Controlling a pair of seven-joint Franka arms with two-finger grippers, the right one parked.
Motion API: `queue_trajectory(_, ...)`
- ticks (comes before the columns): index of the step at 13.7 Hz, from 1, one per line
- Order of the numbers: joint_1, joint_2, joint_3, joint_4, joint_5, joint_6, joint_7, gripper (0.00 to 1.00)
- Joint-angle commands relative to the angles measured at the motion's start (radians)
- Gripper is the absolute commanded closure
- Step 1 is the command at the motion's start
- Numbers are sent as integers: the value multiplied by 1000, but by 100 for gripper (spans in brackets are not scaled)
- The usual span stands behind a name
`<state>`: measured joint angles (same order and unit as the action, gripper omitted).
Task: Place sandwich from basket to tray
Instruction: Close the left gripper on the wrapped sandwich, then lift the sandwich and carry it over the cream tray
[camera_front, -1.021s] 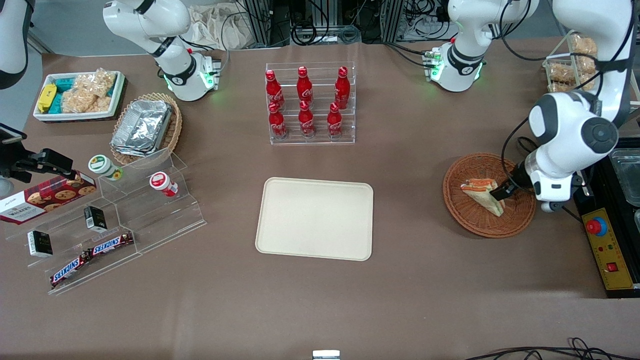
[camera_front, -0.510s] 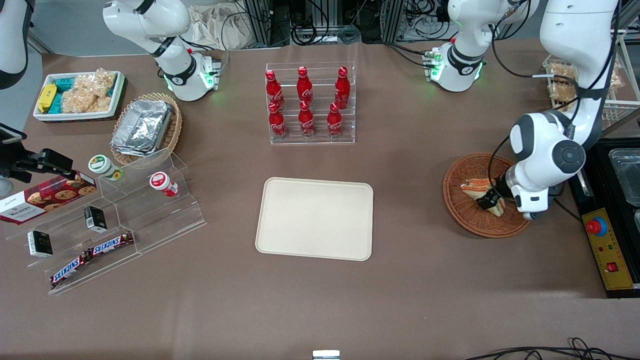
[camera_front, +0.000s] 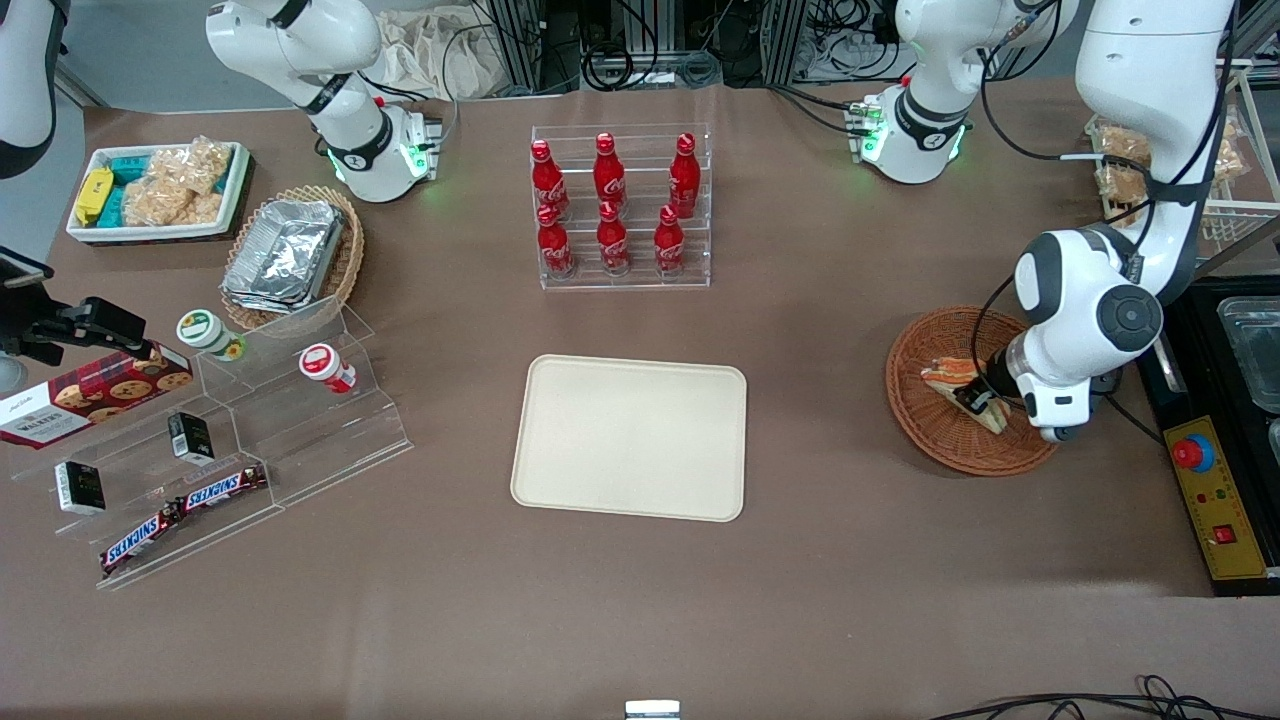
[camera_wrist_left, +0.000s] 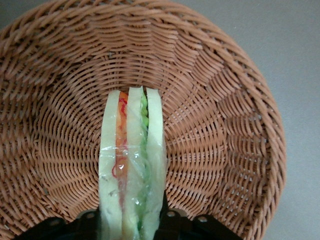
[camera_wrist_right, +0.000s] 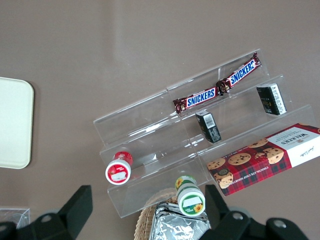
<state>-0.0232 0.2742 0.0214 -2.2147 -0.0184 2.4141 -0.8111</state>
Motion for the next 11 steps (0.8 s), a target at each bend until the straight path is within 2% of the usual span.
queue_trajectory(1,-3,-85,-5,29,6,-119,9,100)
queue_trajectory(4,-11,-164,-41,145,-1,-358,145,100)
queue_trajectory(6,-11,-182,-108,234,-9,-479,165,100)
queue_trajectory(9,-11,-167,-239,352,-11,-585,153,100)
queue_trajectory(11,-11,-152,-338,369,-12,-581,148,100)
